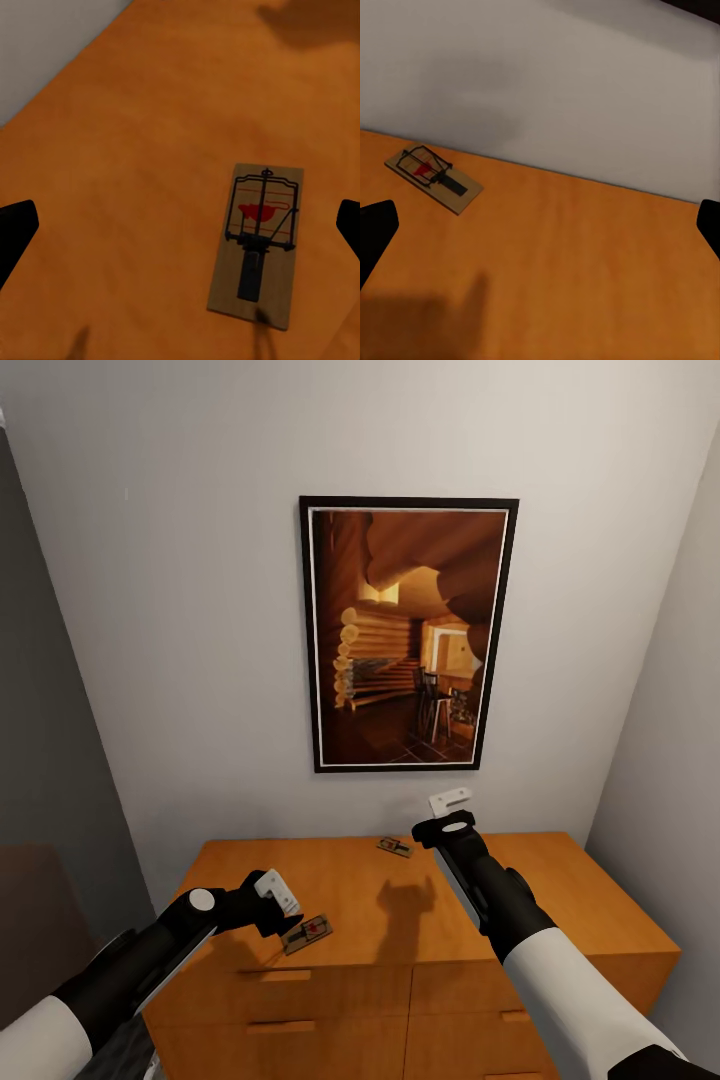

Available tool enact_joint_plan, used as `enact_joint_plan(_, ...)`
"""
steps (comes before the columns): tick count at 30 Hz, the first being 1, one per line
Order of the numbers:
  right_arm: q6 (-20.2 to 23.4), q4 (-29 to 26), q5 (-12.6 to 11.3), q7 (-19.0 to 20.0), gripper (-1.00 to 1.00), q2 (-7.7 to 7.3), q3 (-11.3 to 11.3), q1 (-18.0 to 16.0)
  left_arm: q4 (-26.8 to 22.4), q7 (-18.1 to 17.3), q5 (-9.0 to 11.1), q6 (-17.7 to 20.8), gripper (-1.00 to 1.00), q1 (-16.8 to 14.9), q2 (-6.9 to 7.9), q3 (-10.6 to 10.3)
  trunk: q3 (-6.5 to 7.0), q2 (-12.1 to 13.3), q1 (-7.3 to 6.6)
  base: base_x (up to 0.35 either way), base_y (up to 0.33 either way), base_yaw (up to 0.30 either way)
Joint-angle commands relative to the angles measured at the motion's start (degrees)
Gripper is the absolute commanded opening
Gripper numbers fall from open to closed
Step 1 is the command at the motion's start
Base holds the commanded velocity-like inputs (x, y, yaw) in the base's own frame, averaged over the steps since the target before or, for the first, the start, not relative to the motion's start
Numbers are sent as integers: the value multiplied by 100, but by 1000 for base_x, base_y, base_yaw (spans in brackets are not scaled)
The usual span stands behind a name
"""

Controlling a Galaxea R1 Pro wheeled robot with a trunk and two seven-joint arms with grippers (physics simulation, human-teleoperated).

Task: Take the four mousetraps from the cabinet in the bathroom and place them on the bathroom floor. Make sure all four end up on the same floor surface, and ensure that at least two of them are either under or directly next to the same bathroom sink.

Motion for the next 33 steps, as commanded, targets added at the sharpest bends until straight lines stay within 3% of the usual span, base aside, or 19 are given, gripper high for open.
enact_joint_plan(1, 32, -3, 3, -25, 100, -1, 13, -3, -6, 10, 56, 47, 100, -4, 5, -12, -3, -5, 3, 0, 0, 0)
enact_joint_plan(33, 32, -2, -1, -25, 100, -1, 13, -3, -6, 44, 62, 55, 100, -5, 6, -14, -3, -5, 3, 0, -43, 0)
